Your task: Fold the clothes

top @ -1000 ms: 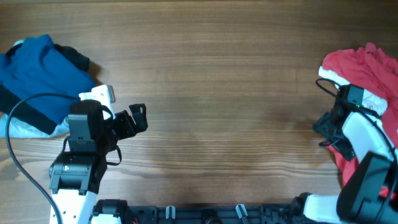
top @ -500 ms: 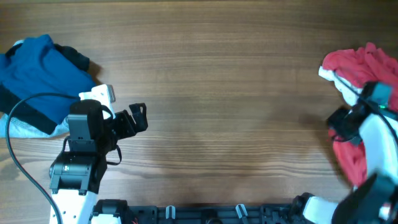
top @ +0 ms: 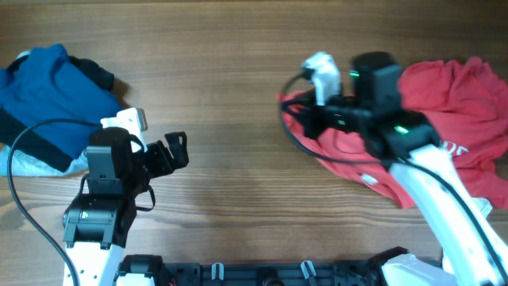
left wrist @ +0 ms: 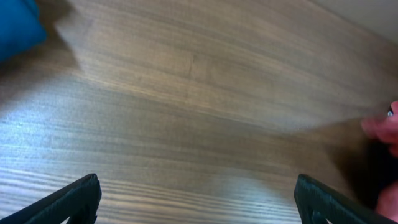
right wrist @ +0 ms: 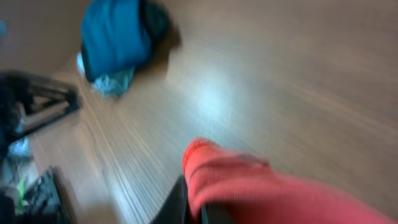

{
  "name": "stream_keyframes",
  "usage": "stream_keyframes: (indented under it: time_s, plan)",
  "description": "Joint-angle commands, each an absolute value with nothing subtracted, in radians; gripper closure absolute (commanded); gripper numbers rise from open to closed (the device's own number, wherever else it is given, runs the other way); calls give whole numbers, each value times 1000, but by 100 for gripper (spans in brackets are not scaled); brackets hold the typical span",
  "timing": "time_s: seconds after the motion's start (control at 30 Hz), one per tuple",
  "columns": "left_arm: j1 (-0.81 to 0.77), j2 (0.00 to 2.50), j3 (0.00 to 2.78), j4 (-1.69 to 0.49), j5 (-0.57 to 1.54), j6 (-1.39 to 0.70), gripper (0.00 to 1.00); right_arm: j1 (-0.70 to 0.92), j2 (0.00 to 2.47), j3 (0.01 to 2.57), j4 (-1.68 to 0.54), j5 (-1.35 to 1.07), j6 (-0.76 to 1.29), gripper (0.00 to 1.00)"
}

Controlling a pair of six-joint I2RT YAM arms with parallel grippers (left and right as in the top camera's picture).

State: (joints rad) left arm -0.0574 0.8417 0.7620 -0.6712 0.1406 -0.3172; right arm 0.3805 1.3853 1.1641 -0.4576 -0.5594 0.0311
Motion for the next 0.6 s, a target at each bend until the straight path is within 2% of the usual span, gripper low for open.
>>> stream_keyframes:
  time_s: [0.0, 0.07, 0.1, 0.13, 0.2, 0.23, 0.43, 0.53, 0.57]
  plan:
    - [-61, 840, 778, -670, 153, -323, 0, 466, 1577, 1168, -213, -538, 181, 96]
    - [-61, 840, 778, -670, 153, -323, 0, 495, 1688, 1168, -63, -538, 251, 96]
    - [-61, 840, 778, -670, 153, -323, 0, 485, 1705, 1168, -53, -532, 286, 69]
    - [-61, 840, 778, -670, 153, -323, 0, 465, 1700, 1168, -62, -522, 292, 47]
    - [-61, 840, 778, -670, 153, -323, 0, 384, 1641, 1168, -101, -517, 301, 18]
    - [-61, 840, 778, -663, 153, -323, 0, 306, 1584, 1168, -163, -497, 347, 1]
    - [-84, 942, 778, -530, 281, -372, 0, -93, 1338, 1168, -649, -291, 339, 1]
    - [-171, 1076, 778, -416, 298, -388, 0, -204, 1294, 1168, -818, -269, 254, 0]
    - [-244, 1164, 778, -316, 300, -406, 0, -226, 1293, 1168, -873, -250, 254, 0]
